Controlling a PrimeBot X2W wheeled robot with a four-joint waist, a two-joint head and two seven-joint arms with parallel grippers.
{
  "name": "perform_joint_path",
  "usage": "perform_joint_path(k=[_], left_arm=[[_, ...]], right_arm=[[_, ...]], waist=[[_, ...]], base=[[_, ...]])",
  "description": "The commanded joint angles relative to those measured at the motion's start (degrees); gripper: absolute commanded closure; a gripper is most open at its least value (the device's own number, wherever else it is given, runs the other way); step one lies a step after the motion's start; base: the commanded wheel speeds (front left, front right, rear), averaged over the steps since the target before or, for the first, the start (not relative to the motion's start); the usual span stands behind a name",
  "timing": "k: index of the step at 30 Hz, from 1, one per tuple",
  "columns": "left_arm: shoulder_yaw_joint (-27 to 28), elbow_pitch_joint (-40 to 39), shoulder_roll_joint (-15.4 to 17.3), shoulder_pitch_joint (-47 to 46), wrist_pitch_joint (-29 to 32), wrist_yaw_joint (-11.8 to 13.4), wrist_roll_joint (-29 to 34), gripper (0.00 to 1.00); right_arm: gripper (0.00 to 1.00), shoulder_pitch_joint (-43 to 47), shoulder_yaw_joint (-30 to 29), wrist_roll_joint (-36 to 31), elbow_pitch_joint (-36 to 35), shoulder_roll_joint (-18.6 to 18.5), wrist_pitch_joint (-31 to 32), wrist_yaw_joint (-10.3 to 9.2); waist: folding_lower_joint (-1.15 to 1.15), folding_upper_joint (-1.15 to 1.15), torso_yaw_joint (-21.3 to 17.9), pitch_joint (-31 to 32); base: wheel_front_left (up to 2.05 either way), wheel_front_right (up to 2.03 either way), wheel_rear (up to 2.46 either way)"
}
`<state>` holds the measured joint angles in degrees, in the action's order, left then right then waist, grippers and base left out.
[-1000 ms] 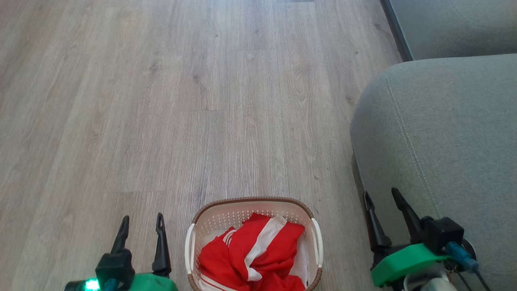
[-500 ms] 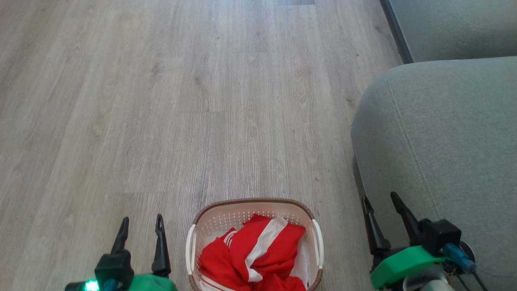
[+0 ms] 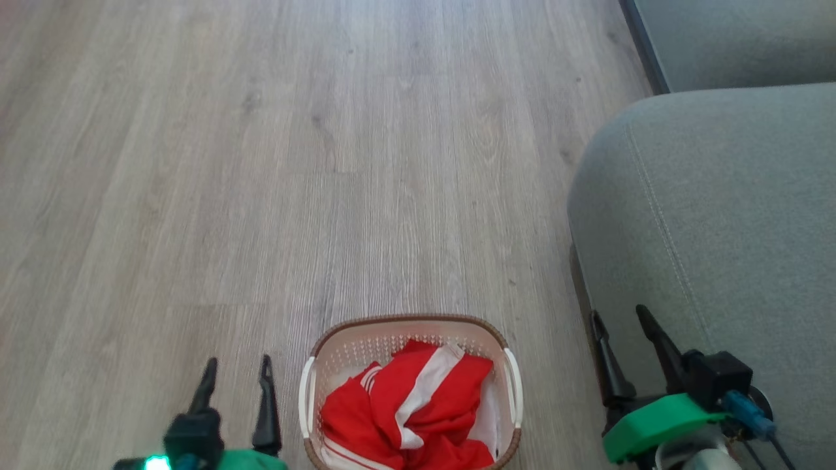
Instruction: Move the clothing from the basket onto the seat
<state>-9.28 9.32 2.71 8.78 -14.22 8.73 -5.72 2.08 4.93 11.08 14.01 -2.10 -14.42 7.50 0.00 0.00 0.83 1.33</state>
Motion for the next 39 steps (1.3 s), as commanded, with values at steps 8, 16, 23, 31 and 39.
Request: perform_joint_path(k=[8,16,23,31,39], left_arm=[[-2.6,3.8,0.6,-6.2,-0.8,-2.7,2.5,0.0],[-8.0,13.9,0.3,-19.3,-0.8,-4.6,3.9,0.0],[-14.9,25.0,0.2,-30.9,-0.8,-5.9,4.8,0.0],[-23.7,37.8,0.2,-40.7,-0.8,-6.8,3.3,0.0],[-31.6,46.2,0.2,-47.7,-0.8,-6.7,0.0,0.0]], right_arm=[[0.0,-3.2,-0.5,-0.9,-3.5,-0.8,-0.6,-0.01],[0.0,-10.1,-5.6,-2.1,-9.8,-0.8,-0.6,-0.01],[0.0,-15.5,-7.5,-2.8,-14.8,-0.8,-0.6,-0.01],[0.0,-19.2,-8.3,-3.4,-21.0,-0.8,-0.6,-0.01],[0.0,-21.3,-6.0,-3.1,-26.1,-0.8,-0.6,-0.01]], waist=[[0.0,0.0,-0.5,-5.8],[0.0,0.0,-2.0,-20.2],[0.0,0.0,-3.4,-32.4],[0.0,0.0,-5.0,-41.2],[0.0,0.0,-7.4,-47.4]], base=[[0.0,0.0,0.0],[0.0,0.0,0.0],[0.0,0.0,0.0],[0.0,0.0,0.0],[0.0,0.0,0.0]])
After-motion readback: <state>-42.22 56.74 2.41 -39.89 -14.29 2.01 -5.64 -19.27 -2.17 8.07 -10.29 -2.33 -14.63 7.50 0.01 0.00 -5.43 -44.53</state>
